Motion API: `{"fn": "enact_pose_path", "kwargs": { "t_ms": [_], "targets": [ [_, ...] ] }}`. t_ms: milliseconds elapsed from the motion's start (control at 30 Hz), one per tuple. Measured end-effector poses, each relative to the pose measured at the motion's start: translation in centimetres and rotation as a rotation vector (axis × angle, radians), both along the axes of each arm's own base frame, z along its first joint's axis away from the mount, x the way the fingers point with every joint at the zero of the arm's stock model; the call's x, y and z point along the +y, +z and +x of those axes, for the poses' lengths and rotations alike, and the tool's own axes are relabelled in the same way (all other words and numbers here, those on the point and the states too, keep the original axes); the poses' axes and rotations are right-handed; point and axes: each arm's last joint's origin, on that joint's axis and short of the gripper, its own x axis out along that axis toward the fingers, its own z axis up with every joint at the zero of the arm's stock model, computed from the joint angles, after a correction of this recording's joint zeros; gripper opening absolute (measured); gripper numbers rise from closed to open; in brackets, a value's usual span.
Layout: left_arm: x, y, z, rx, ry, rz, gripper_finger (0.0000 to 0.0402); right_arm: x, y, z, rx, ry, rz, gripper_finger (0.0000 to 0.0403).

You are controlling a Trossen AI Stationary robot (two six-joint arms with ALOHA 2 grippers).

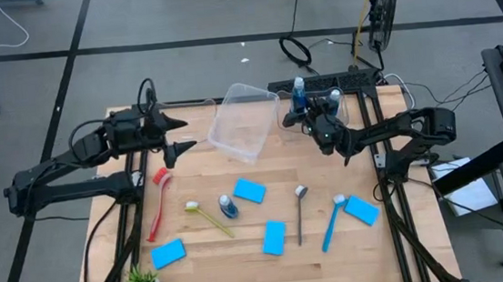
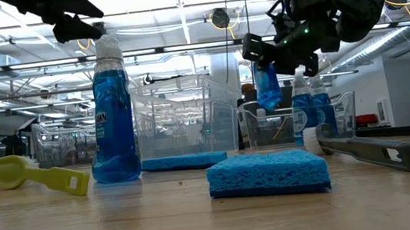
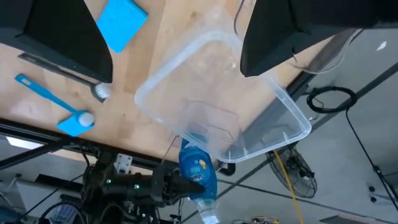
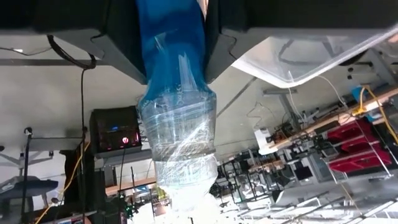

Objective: Pick & Place Kitchen Sink Supplies
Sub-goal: Put the blue dish soap into the right transparent bin

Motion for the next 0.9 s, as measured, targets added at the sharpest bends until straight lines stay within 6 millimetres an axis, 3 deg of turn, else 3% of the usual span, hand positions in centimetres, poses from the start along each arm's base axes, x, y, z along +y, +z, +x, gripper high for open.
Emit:
{"fn": "enact_pose_path", "kwargs": {
  "t_ms": [300,900],
  "targets": [
    [0.0,0.0,0.0,0.007,-0.006,0.014,0.0349,0.2,-0.2,-0.2,0.087,-0.096,-0.016,0.0116],
    [0.0,-0.2,0.0,0.022,-0.008,0.015,0.0349,-0.8,-1.4,-0.6,0.162,-0.066,0.041,0.0116]
  ]
}}
